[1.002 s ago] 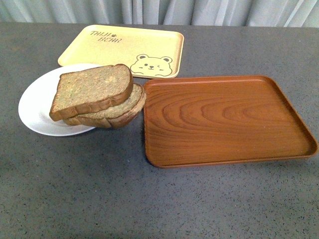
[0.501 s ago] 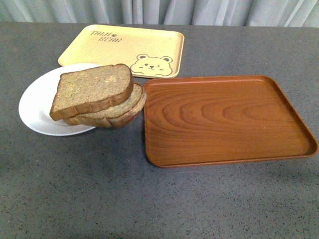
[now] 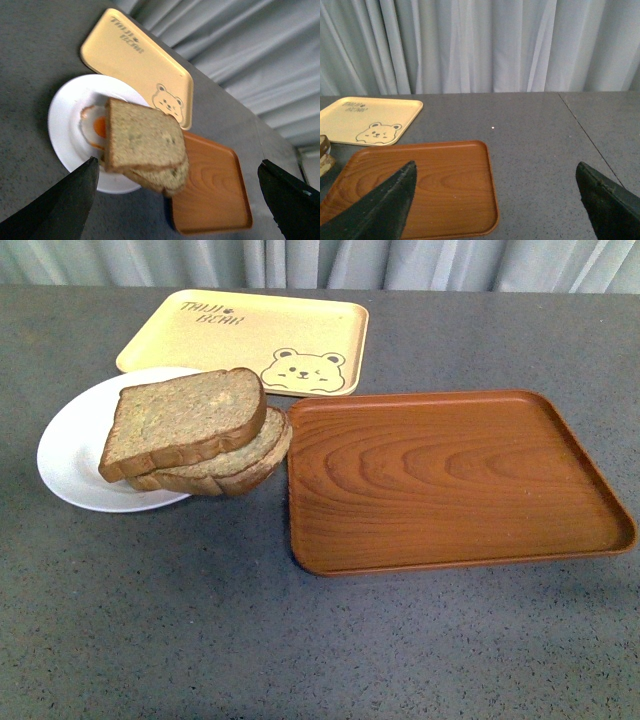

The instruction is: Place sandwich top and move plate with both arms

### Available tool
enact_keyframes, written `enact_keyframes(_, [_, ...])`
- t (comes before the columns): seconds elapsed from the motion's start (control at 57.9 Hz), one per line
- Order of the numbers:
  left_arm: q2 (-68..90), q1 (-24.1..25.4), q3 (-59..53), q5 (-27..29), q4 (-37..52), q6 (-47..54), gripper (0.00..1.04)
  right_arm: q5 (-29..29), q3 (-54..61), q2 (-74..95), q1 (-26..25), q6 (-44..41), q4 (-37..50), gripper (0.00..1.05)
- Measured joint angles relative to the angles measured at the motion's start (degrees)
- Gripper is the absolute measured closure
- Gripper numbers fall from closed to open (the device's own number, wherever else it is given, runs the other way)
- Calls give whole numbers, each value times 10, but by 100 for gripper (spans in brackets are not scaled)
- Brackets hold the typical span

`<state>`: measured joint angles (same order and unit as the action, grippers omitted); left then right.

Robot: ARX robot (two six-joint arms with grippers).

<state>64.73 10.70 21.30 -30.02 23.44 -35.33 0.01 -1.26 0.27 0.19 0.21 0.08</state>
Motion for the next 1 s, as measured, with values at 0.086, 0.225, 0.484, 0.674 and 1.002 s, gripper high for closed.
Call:
enact_keyframes(0.086, [117,6,32,16,55,-22,9,0,0,0,0,0,0,9])
enact_keyframes(0.225, [259,17,57,31,117,-51,9,0,0,0,0,0,0,9])
enact_keyframes(0.484, [393,36,83,57,172,-79,9,0,0,0,0,0,0,9])
enact_keyframes(0.674, [450,14,99,75,196,-99,9,0,0,0,0,0,0,9])
enact_keyframes(1.002, [514,-52,124,96,250,-184,9,0,0,0,0,0,0,9])
